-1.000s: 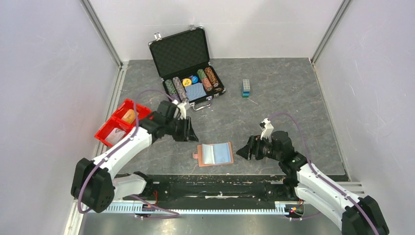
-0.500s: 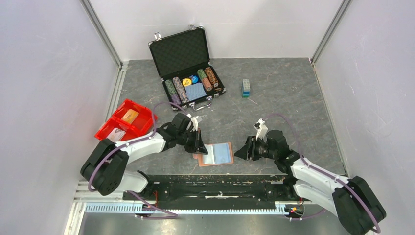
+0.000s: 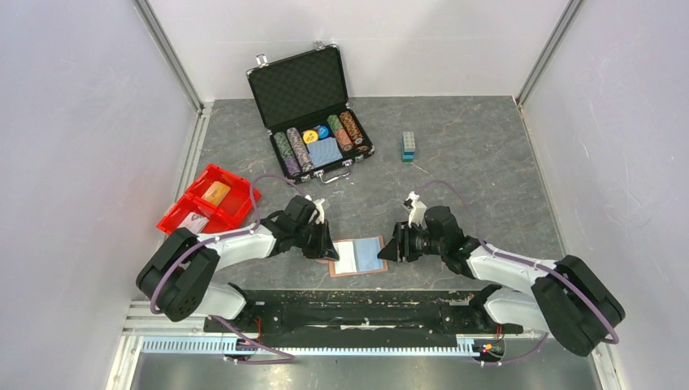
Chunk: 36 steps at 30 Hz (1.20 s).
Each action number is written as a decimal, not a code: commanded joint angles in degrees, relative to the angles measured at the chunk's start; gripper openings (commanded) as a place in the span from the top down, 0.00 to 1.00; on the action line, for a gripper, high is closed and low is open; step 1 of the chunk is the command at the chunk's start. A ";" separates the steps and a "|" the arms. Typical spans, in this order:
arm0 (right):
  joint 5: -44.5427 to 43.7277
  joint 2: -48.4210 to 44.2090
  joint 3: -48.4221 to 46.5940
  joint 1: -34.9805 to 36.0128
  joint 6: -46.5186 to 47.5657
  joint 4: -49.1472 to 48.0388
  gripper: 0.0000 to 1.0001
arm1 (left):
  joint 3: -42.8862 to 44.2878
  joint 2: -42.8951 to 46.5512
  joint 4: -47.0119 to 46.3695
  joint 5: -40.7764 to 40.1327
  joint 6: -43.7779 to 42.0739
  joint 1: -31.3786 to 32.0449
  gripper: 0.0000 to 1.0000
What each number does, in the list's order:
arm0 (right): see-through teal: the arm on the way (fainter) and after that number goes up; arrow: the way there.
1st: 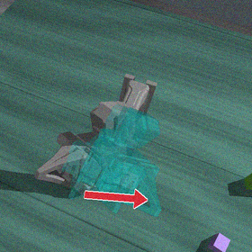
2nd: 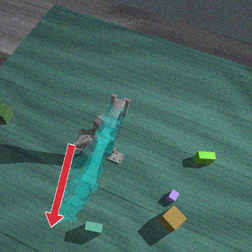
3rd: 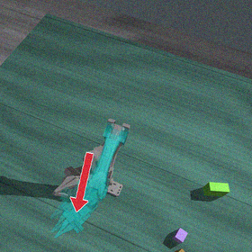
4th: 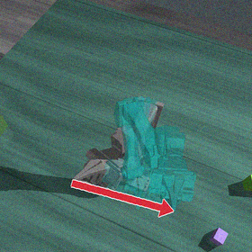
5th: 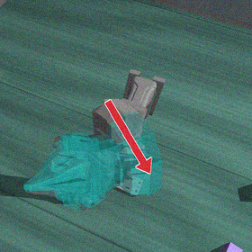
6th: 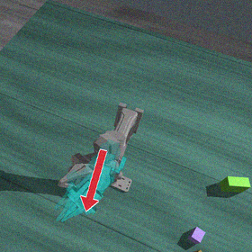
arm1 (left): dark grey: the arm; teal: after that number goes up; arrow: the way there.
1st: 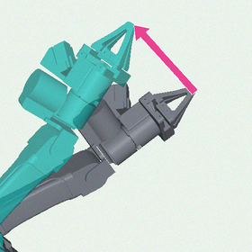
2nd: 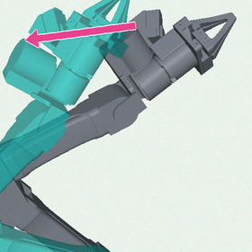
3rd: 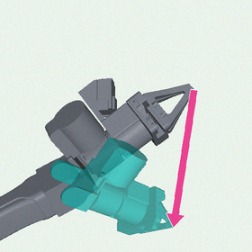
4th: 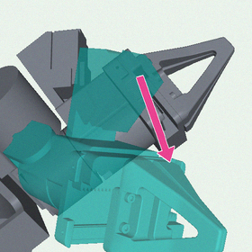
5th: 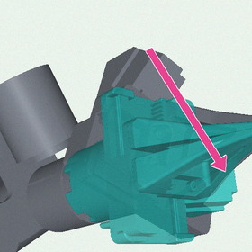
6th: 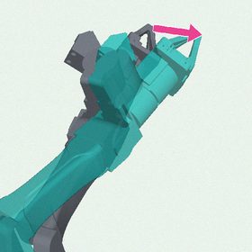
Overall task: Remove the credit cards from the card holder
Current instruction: Remove the credit card from the card holder.
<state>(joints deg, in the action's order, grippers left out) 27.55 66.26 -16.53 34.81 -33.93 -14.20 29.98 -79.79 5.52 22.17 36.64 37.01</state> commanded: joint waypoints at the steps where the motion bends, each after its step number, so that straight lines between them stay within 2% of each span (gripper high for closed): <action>1: -0.56 3.24 -2.77 1.78 0.95 -3.00 0.55 | -2.33 0.25 -2.56 -3.29 1.64 0.43 0.84; 16: -2.43 10.99 -2.52 7.58 -3.30 -10.92 0.61 | -5.10 1.46 -5.33 -3.43 2.80 1.22 0.84; 25: -2.88 10.07 -4.37 8.41 -4.09 -13.00 0.72 | -6.06 1.64 -7.45 -3.38 3.23 1.55 0.84; 36: -2.54 12.93 -8.34 11.20 -4.14 -13.97 0.73 | -6.38 2.86 -7.88 -2.97 4.42 1.96 0.84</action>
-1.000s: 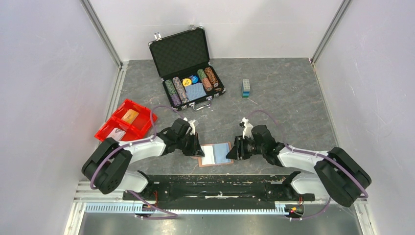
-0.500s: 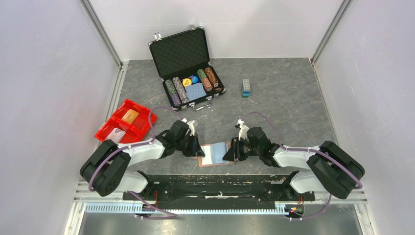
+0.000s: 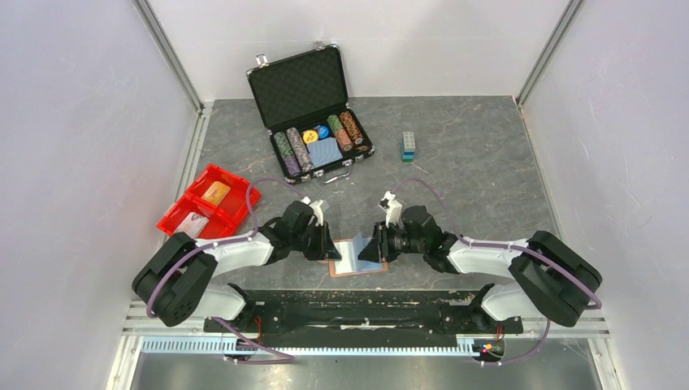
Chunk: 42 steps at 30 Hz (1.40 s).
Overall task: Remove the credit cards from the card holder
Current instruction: Remove the credit card from the card holder.
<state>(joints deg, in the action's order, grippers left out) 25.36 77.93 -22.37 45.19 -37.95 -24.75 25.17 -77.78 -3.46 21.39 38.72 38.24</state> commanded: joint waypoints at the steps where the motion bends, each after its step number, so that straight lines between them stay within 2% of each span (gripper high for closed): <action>1: -0.29 1.81 -2.87 1.14 -0.14 -3.46 0.71 | -1.53 1.26 1.09 -2.20 2.64 0.78 0.84; 5: -0.64 3.28 -4.30 2.68 -0.45 -3.81 0.65 | -0.86 5.53 4.42 -4.03 3.50 0.89 0.83; 10: -1.10 5.06 -5.64 4.29 -0.69 -3.99 0.57 | 1.38 15.54 12.37 -11.18 5.75 0.87 0.74; 14: -1.56 5.73 -6.53 5.01 -0.58 -3.48 0.42 | 3.16 21.58 16.83 -14.86 7.06 0.87 0.69; 18: -2.19 4.97 -7.02 5.08 0.06 -1.68 0.40 | 4.29 25.50 18.90 -15.90 6.96 0.83 0.67; 22: -5.10 2.61 -8.13 5.08 2.59 2.76 0.38 | 4.82 25.97 18.81 -13.47 6.03 0.85 0.66; 28: -10.68 -0.63 -8.05 4.66 6.17 8.94 0.41 | 4.41 20.30 13.90 -6.73 5.60 0.87 0.67; 31: -12.87 -1.95 -7.20 4.31 6.71 9.96 0.42 | 4.62 17.23 13.23 -6.37 5.08 0.88 0.69; 36: -13.52 -0.14 -8.65 4.98 5.16 10.65 0.41 | 3.16 17.69 15.22 -13.29 5.71 0.88 0.70; 38: -17.71 0.50 -10.59 6.58 5.03 13.59 0.35 | 2.68 19.95 17.16 -17.11 6.40 0.87 0.67; 42: -25.60 1.59 -13.72 9.59 3.44 16.61 0.33 | 3.01 27.51 22.16 -24.86 6.83 0.87 0.62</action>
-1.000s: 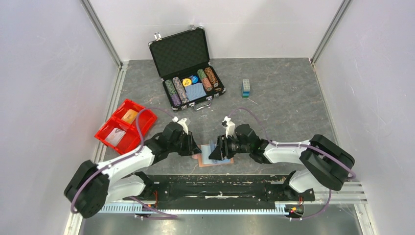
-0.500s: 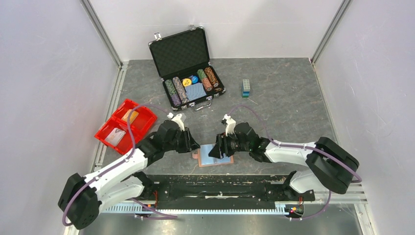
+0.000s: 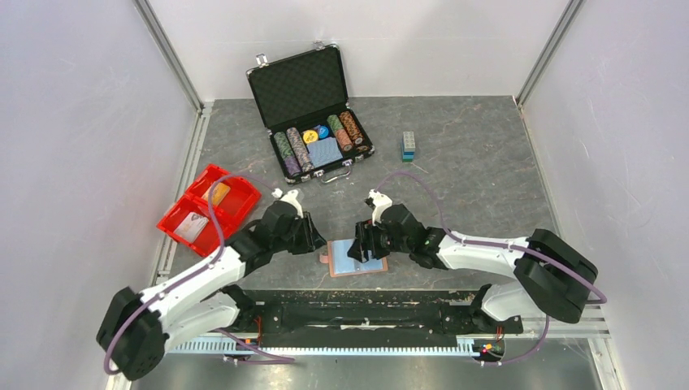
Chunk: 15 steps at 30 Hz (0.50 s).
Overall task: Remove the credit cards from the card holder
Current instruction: Remove the credit card from the card holder.
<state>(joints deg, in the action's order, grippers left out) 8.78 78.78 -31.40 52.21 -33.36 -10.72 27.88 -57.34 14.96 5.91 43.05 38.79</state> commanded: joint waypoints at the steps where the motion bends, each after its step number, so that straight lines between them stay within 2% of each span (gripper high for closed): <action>1: -11.46 1.11 -5.57 3.38 -1.53 3.45 0.33 | 0.47 9.45 5.21 -11.42 2.27 0.33 0.61; 6: -19.40 6.00 -11.85 7.88 -1.53 8.98 0.24 | 1.56 20.52 10.22 -17.16 1.17 0.37 0.56; 9: -23.18 9.52 -15.40 10.27 -1.53 12.27 0.23 | 2.59 25.50 12.75 -18.43 0.99 0.33 0.55; 15: -28.06 15.71 -20.86 13.24 -1.88 18.08 0.19 | 2.95 31.30 16.44 -20.67 0.99 0.32 0.54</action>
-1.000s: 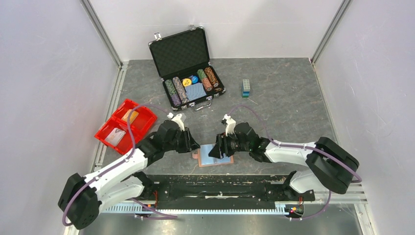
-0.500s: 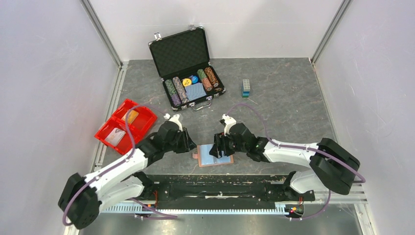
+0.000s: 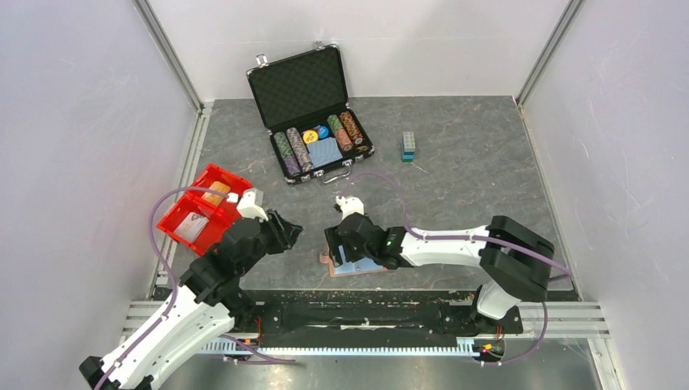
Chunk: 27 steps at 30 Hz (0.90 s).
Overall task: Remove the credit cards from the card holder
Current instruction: Remove the credit card from the card holder.
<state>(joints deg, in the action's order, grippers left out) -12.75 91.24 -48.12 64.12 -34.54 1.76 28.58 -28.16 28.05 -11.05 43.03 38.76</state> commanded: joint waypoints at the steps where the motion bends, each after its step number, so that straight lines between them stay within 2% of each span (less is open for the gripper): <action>1: -6.97 4.27 -4.87 1.64 -0.66 6.56 0.18 | 2.21 2.64 3.69 -3.72 1.09 0.35 0.53; 8: -7.71 8.68 -5.89 3.25 -1.20 6.94 0.21 | 1.59 3.96 4.55 -3.35 1.02 0.35 0.53; 16: -8.55 8.29 -5.19 3.65 -1.64 6.15 0.36 | 1.56 2.72 4.64 -1.76 0.95 0.35 0.53; 27: -9.21 6.56 -3.49 3.75 -2.30 4.57 0.50 | 0.03 -0.36 2.51 0.81 1.43 0.35 0.52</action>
<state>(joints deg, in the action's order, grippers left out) -21.67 98.96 -52.90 67.40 -35.57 7.51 28.69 -26.46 32.95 -12.51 43.03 38.79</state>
